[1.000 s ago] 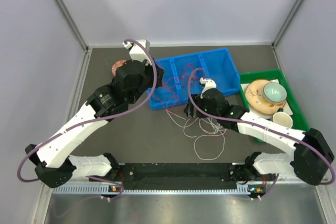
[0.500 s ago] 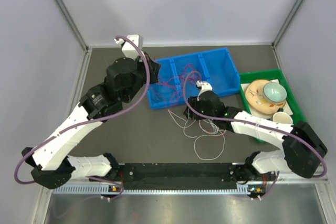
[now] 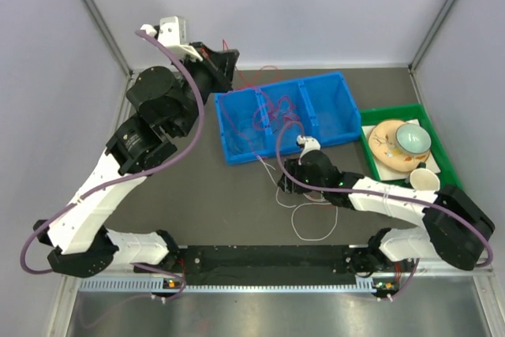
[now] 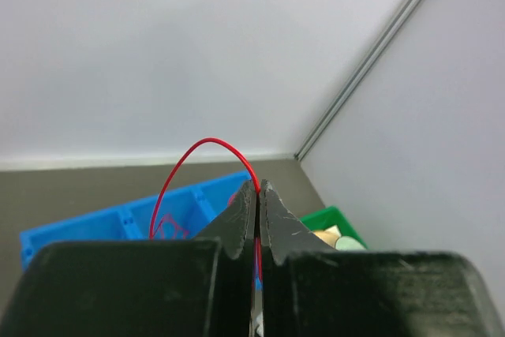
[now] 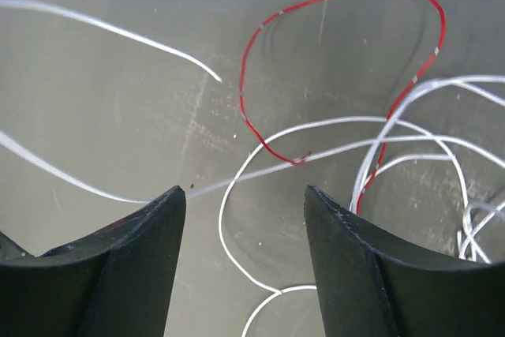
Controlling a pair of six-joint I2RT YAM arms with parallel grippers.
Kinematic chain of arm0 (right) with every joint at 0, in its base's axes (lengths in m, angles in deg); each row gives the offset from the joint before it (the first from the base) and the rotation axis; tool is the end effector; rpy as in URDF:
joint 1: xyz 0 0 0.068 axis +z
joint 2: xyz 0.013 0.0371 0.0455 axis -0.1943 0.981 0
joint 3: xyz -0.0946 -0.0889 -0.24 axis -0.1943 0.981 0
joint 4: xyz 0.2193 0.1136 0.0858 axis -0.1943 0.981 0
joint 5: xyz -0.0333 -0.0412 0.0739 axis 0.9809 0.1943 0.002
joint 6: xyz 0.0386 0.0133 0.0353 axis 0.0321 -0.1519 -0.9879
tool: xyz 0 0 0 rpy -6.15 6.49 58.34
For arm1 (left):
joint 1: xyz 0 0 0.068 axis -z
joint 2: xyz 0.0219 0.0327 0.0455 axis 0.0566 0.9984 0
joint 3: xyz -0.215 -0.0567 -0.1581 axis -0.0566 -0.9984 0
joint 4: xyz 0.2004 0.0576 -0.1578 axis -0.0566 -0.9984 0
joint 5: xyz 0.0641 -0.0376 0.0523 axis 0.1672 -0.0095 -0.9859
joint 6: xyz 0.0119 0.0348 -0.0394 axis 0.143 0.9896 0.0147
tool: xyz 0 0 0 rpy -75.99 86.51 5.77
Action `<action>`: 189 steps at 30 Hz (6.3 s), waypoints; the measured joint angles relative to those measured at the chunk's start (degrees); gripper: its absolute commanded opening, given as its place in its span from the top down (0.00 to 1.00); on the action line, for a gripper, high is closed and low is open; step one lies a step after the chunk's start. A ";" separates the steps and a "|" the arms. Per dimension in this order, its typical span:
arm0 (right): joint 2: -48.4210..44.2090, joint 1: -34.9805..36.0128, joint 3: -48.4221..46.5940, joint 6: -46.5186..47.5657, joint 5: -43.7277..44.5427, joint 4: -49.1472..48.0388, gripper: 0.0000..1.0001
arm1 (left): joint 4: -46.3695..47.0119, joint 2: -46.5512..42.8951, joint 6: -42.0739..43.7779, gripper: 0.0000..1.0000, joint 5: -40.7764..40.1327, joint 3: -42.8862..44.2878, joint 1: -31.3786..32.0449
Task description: Untangle the cables
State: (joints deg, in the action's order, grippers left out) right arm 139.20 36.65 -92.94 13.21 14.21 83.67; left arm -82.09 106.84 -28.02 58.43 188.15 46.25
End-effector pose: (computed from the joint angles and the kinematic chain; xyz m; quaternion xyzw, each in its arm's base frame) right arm 0.1746 0.1880 0.1850 -0.0875 0.9006 0.2469 0.3468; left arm 0.1551 -0.1571 0.5487 -0.0177 0.6563 -0.3096 0.6878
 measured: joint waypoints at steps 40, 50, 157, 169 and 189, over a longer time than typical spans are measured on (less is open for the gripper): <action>-19.52 4.33 12.20 -0.98 10.78 -12.20 1.00 | 11.04 11.98 3.78 1.00 4.39 11.80 -0.02; -41.90 4.50 21.09 -8.46 15.69 7.34 1.00 | 7.30 30.69 1.75 1.00 8.81 32.22 -6.49; -44.54 4.52 22.84 -12.00 17.07 13.29 1.00 | 19.12 33.86 -11.96 1.00 18.10 -0.72 -12.59; -44.63 4.52 22.86 -12.00 16.92 13.31 1.00 | 19.58 46.07 -11.82 0.31 19.87 -0.94 -13.18; -42.73 4.63 22.67 -12.94 17.49 16.06 0.01 | 11.76 19.58 -5.92 0.01 28.09 -7.28 -13.64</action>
State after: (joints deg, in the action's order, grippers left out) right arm 96.47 41.29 -70.28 0.27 31.69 99.74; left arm -70.33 126.43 -33.94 86.52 180.87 32.61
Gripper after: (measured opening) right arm 0.915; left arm 0.987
